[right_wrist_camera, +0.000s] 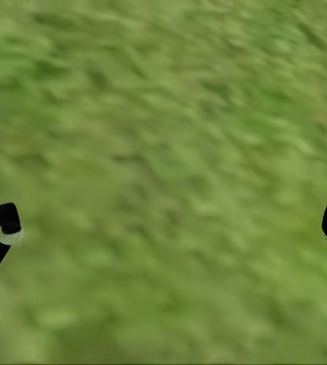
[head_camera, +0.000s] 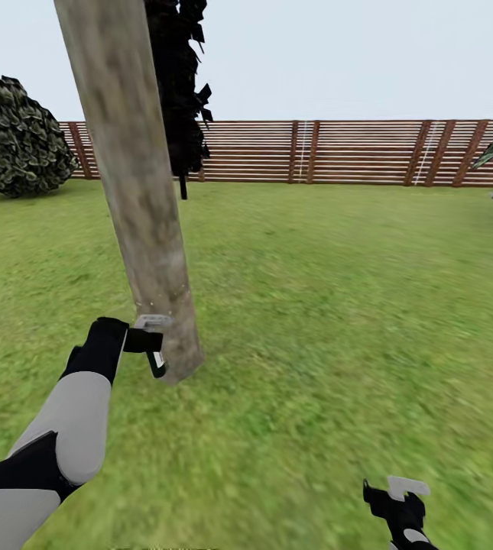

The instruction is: In the garden, pick up the pesticide atomizer on the floor and spray pesticide onto both trees until each tree trunk is fully covered.

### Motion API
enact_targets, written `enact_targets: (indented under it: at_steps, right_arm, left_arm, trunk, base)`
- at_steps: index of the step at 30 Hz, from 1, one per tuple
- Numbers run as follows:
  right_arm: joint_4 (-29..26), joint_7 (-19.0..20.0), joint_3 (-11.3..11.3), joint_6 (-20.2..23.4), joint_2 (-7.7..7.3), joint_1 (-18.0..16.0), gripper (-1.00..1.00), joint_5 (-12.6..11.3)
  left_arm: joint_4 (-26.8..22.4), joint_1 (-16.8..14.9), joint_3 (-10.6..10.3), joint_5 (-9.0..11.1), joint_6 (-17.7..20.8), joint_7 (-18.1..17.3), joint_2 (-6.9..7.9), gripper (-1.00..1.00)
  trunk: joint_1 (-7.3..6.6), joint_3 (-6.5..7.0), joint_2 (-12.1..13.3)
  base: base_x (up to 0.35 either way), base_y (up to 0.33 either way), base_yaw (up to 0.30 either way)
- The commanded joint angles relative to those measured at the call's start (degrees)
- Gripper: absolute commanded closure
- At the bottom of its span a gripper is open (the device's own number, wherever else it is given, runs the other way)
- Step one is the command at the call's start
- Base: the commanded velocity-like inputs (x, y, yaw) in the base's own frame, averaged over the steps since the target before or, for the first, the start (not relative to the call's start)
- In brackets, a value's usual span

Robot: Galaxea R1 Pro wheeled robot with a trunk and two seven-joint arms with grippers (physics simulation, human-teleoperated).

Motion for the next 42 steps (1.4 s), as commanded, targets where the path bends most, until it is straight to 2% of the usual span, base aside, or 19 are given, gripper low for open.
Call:
enact_targets:
  at_steps: [1, 10, 11, 12, 20, 25, 32, 37, 42]
  right_arm:
    - [0.1, -0.2, -0.4, -0.2, 0.0, 0.0, -1.0, 0.6]
    - [0.1, -0.2, -0.4, -0.2, -0.06, 0.0, -1.0, 0.6]
    - [0.1, -0.2, -0.4, -0.2, -0.09, 0.0, -1.0, 0.7]
    - [0.1, -0.2, -0.4, -0.2, -0.09, 0.0, -1.0, 0.6]
    - [0.1, -0.2, -0.4, -0.2, -0.04, 0.0, -1.0, 0.6]
    - [0.0, -0.2, -0.4, -0.2, 0.0, 0.0, -1.0, 0.6]
    - [0.1, -0.2, -0.4, -0.2, 0.0, 0.0, -1.0, 0.6]
    - [0.1, -0.2, -0.4, -0.2, 0.01, 0.0, -1.0, 0.6]
    - [0.1, -0.2, -0.4, -0.2, 0.0, 0.0, -1.0, 0.6]
  left_arm:
    - [-0.1, -0.1, 0.4, -0.6, 0.1, -0.5, -0.14, 1.0]
    - [0.0, 0.0, 0.4, -0.8, 0.1, -0.1, 0.14, 1.0]
    - [0.3, 0.1, 0.4, -0.6, 0.0, 3.2, 0.48, 1.0]
    - [0.6, 0.2, 0.4, -0.4, 0.0, 4.1, 0.44, 1.0]
    - [0.7, 0.2, 0.4, -0.4, 0.1, 4.6, 0.51, 1.0]
    - [0.8, 0.2, 0.5, -0.4, 0.1, 6.3, 0.52, 1.0]
    - [1.9, 1.4, 4.2, -0.3, -0.1, 7.6, 0.12, 1.0]
    - [3.4, 1.9, 4.6, -0.2, -0.4, 7.7, -0.2, 1.0]
    - [3.5, 2.4, 4.6, -0.3, -0.6, 7.8, 0.69, 1.0]
  trunk:
    - [-0.01, -0.06, 0.0]
    - [-0.01, -0.06, 0.0]
    - [-0.01, -0.06, 0.0]
    - [-0.01, -0.06, 0.0]
    - [-0.01, -0.06, 0.0]
    - [-0.01, -0.06, 0.0]
    - [-0.01, -0.06, 0.0]
    - [-0.01, -0.06, 0.0]
    - [-0.01, -0.06, 0.0]
  base:
    - [0.0, -0.274, 0.277]
    - [0.0, -0.274, 0.156]
    - [0.0, -0.274, 0.001]
    - [0.0, -0.273, 0.0]
    - [0.054, -0.274, 0.002]
    - [0.114, -0.273, 0.216]
    - [0.117, -0.273, 0.276]
    - [0.112, -0.273, 0.118]
    - [0.092, -0.273, 0.005]
